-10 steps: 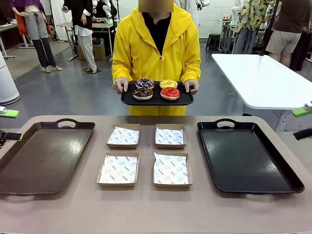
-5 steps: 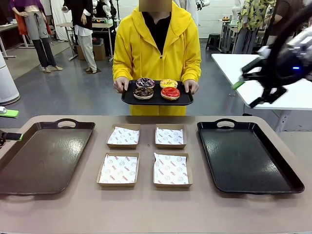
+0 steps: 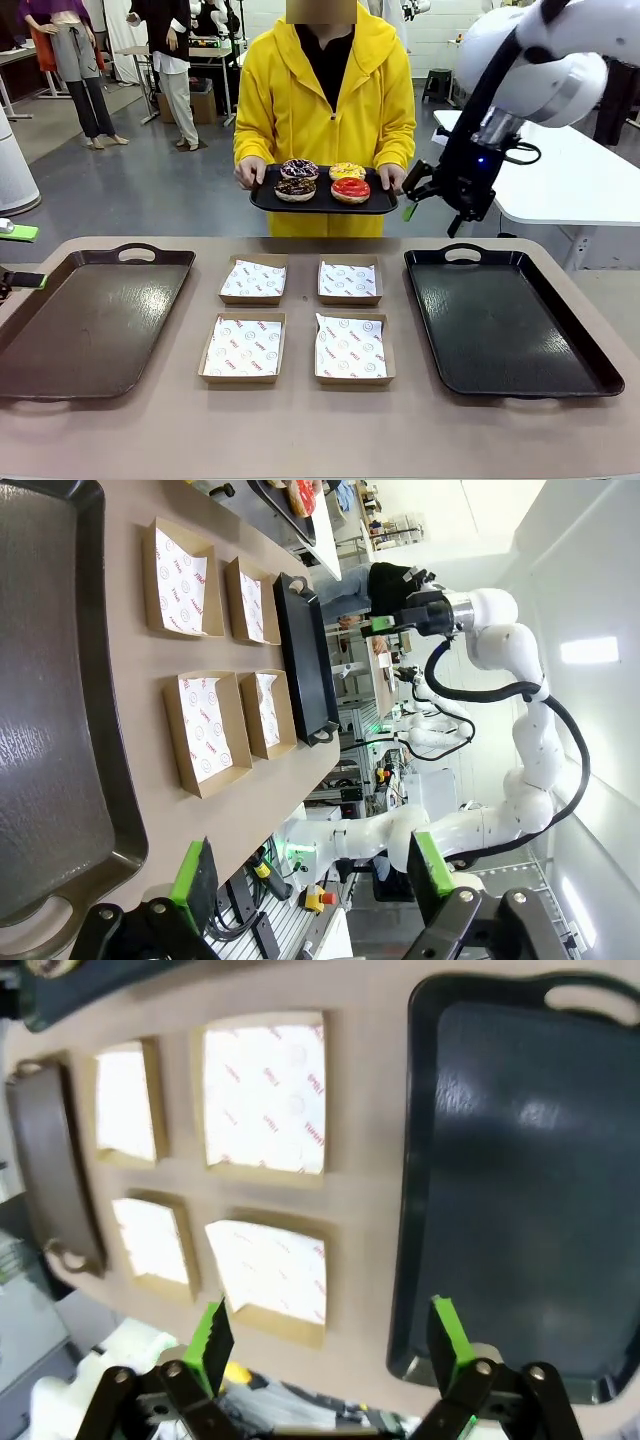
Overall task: Individually package the donuts and arrange them on the tray.
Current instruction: Pick up one Paper togo box.
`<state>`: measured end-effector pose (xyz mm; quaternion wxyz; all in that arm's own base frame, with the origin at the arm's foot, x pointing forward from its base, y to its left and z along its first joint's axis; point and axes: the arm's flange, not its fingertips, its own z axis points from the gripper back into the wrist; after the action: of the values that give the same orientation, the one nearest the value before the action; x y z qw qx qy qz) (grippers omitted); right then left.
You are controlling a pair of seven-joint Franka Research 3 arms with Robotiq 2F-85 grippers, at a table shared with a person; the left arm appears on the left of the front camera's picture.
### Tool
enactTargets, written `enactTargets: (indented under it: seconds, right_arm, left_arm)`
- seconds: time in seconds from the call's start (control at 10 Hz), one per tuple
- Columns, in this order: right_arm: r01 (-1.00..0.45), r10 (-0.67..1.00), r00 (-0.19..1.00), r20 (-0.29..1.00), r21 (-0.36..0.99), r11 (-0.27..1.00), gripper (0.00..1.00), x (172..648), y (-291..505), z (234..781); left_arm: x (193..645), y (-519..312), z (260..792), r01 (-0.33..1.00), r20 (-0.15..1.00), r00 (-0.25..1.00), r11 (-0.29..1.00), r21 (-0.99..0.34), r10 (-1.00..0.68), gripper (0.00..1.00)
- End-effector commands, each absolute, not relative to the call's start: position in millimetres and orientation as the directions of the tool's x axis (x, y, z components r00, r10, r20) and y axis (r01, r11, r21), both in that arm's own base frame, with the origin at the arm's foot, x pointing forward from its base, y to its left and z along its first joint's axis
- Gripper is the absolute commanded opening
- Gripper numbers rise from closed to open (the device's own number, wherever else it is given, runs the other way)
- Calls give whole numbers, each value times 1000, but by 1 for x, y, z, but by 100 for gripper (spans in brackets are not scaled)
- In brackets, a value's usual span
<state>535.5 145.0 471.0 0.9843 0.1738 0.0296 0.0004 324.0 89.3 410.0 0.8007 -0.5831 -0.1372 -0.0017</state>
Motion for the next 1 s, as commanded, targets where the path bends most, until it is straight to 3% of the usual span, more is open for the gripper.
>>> enactTargets:
  seconds: [0.0, 0.2, 0.3, 0.4, 0.9]
  right_arm:
    - [12, -8, 1000, -16, 265, 964, 100, 538, 159, 477]
    - [-45, 43, 999, 15, 254, 966, 100, 519, 173, 472]
    - [-77, 67, 997, 43, 313, 947, 100, 508, 169, 474]
    - [-43, 48, 999, -11, 276, 960, 100, 531, 169, 474]
    - [-43, 48, 999, -11, 276, 960, 100, 531, 169, 474]
  left_arm:
    - [324, 90, 411, 173, 230, 960, 306, -936, 162, 100]
    - [324, 90, 411, 173, 230, 960, 306, -936, 162, 100]
    - [324, 90, 411, 173, 230, 960, 306, -936, 162, 100]
    - [324, 90, 411, 173, 230, 960, 306, -936, 162, 100]
    - [324, 90, 411, 173, 230, 960, 306, -936, 162, 100]
